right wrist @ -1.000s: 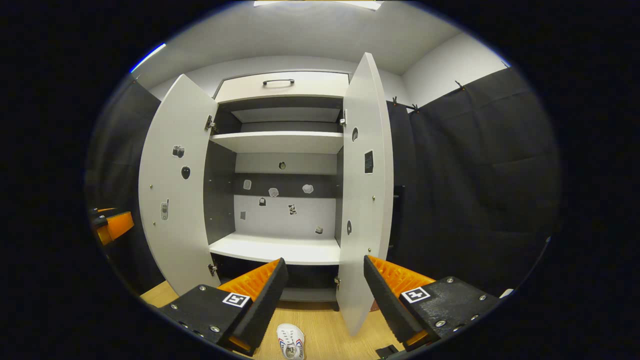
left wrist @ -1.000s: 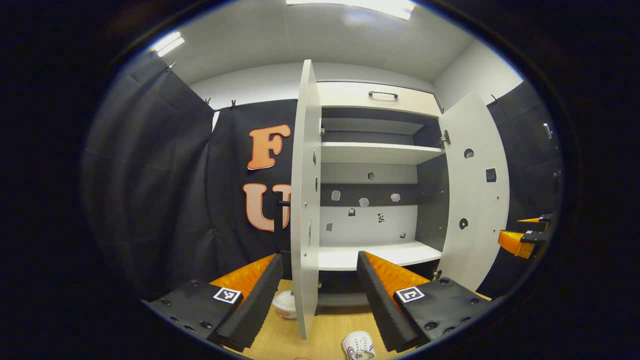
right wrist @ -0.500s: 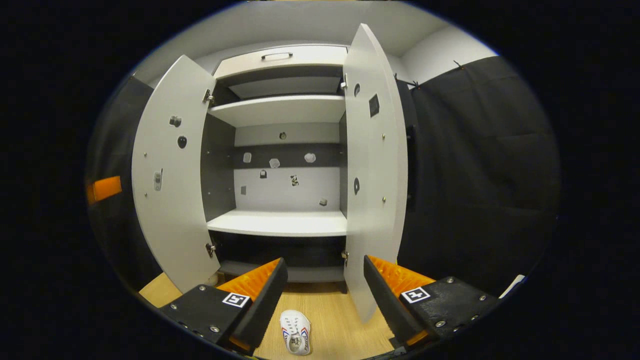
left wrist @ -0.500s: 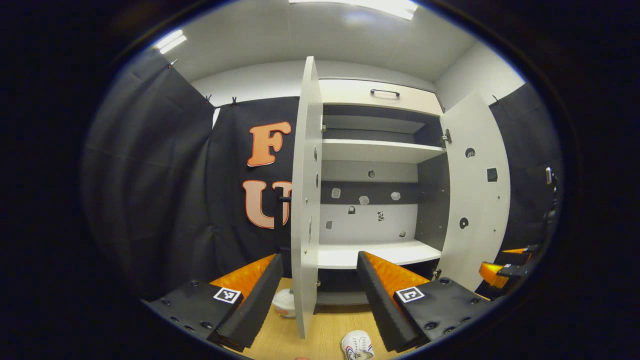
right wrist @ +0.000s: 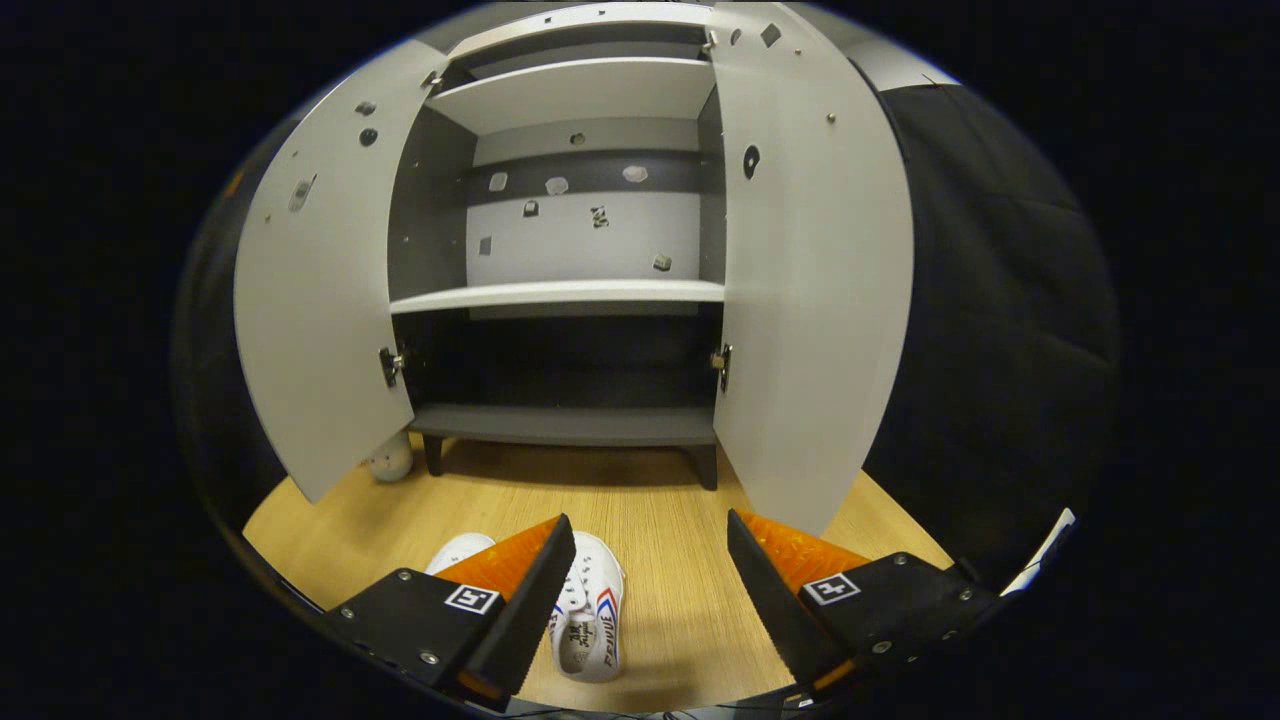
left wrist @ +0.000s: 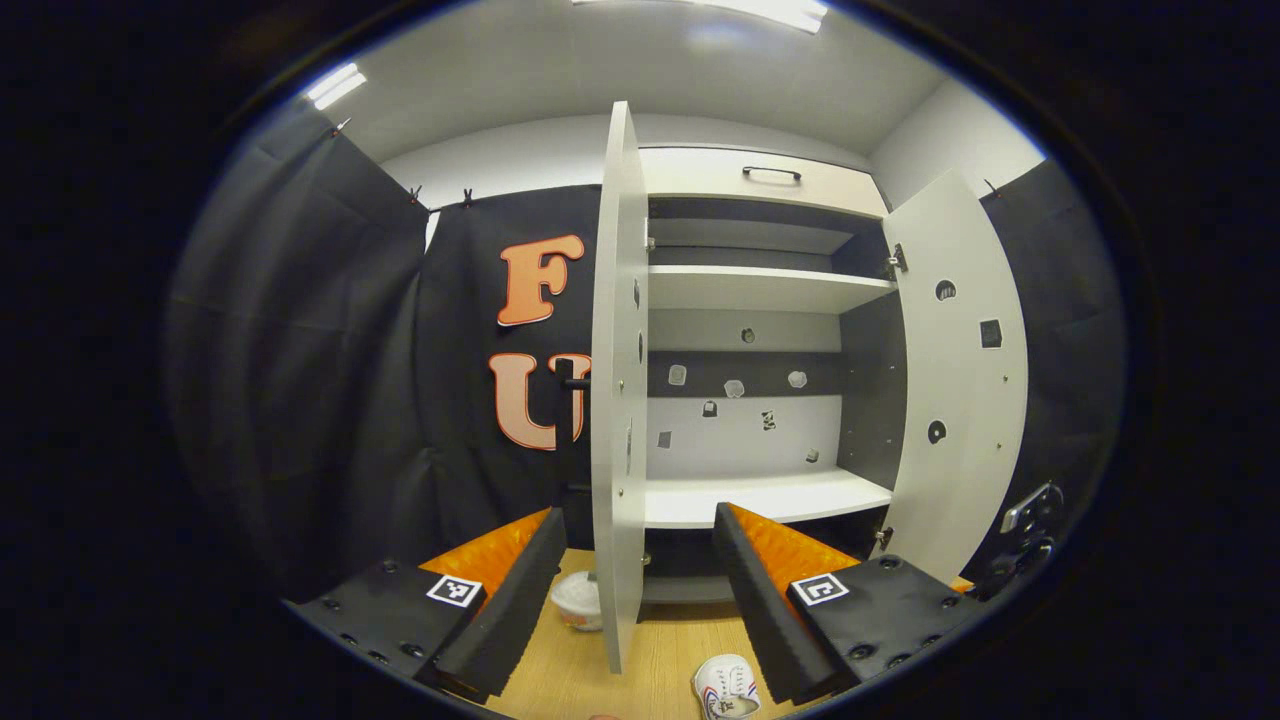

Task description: Grab one shoe with the right hand and put it into the shoe cabinet, grab the other shoe with the left hand and put it into the shoe cabinet; then close the right door with the right hand and the left door with the left hand.

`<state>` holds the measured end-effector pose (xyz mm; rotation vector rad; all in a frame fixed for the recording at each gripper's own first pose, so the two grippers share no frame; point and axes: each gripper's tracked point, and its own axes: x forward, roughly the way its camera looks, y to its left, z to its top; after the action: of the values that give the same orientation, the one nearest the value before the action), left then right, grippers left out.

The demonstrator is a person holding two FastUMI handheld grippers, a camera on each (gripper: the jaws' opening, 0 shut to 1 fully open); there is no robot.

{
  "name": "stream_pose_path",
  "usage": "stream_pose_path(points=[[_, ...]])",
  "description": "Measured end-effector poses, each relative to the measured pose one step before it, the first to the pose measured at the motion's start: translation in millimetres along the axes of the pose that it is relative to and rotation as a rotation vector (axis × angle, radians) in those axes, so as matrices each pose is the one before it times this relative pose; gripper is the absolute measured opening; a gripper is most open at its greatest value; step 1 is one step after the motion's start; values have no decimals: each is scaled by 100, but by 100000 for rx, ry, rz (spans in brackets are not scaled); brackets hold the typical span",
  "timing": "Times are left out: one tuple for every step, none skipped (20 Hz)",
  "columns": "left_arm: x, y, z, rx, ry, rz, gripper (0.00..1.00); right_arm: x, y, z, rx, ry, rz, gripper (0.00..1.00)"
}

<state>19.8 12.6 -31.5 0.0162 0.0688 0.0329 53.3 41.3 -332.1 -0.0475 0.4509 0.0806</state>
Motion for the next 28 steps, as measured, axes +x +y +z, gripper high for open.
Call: stream_pose_path(points=[[52, 93, -239, 56, 452, 390, 96, 733, 239, -1755, -772, 3392, 683, 95], [52, 256, -161, 9, 486, 508, 96, 599, 286, -1592, -25, 3773, 906, 95], [71, 209, -306, 107, 554, 506, 96, 913, 303, -1293, 521, 3186, 652, 94], [-31, 221, -268, 80, 506, 649, 97, 675, 309, -1299, 563, 2833, 1466, 94], [61, 265, -234, 130, 533, 651, 96, 954, 175, -1105, 531, 2883, 764, 94], [129, 180, -330, -25, 737, 382, 94, 681, 35, -1235, 259, 3573, 449, 93], [0, 12, -213, -215, 670, 103, 96, 839, 132, -1242, 671, 3546, 515, 90], [1, 110, -128, -373, 298, 124, 96, 623, 148, -671, 1257, 2109, 272, 89], [72, 189, -113, -260, 140, 160, 96, 486, 108, -463, 1489, 1701, 763, 85], [22, 190, -53, 51, 83, 285, 96, 480, 0, -431, 1222, 1860, 474, 82], [-75, 143, -90, 320, 109, 399, 96, 393, 250, -453, 1026, 1837, 1019, 78], [145, 138, -23, 371, 76, 187, 96, 525, 283, -447, 759, 1797, 1069, 75], [71, 68, -26, 287, 115, 18, 96, 497, 307, -437, 667, 2330, 1623, 71], [-26, -32, -126, 162, 209, -18, 97, 406, 240, -619, 269, 2572, 1423, 69], [74, 17, -129, 119, 280, -108, 96, 416, 119, -394, 1068, 1883, 455, 64], [-23, 15, -289, 45, 455, -79, 96, 447, -41, -207, 1625, 1016, -487, 60], [96, 18, -153, 88, 551, -83, 96, 324, 197, -164, 2254, 1300, 849, 48], [167, 54, -155, 150, 471, 21, 96, 15, 27, -70, 1939, 403, -622, 42], [4, 51, -138, 202, 283, 135, 96, 40, -59, 167, 560, -685, -555, 31], [54, 55, -53, 83, 150, 165, 97, 182, -51, -220, -1674, -95, -957, 27], [40, -69, -105, -166, 145, -60, 96, 65, -7, -63, -1914, 203, -881, 13], [106, -73, -61, -396, 63, -167, 97, -144, 29, 69, -961, 602, -895, 14], [47, -65, -47, -489, -246, -71, 97, -287, 66, 305, -55, -85, -1137, 7], [45, 16, -117, -355, -208, 161, 96, -353, -31, 259, 8, -89, -1495, 5], [10, -7, -247, -76, -9, 78, 97, -284, 55, 180, -288, 136, -1170, 2], [37, 2, -134, 166, 138, -11, 97, -408, 41, 211, -250, 604, -748, 2], [64, -130, -202, 293, 109, -18, 97, -688, 100, 290, 476, 590, 113, 2], [98, -84, -134, 227, -78, -28, 96, -797, 60, 538, 1029, -4, 342, 2]])
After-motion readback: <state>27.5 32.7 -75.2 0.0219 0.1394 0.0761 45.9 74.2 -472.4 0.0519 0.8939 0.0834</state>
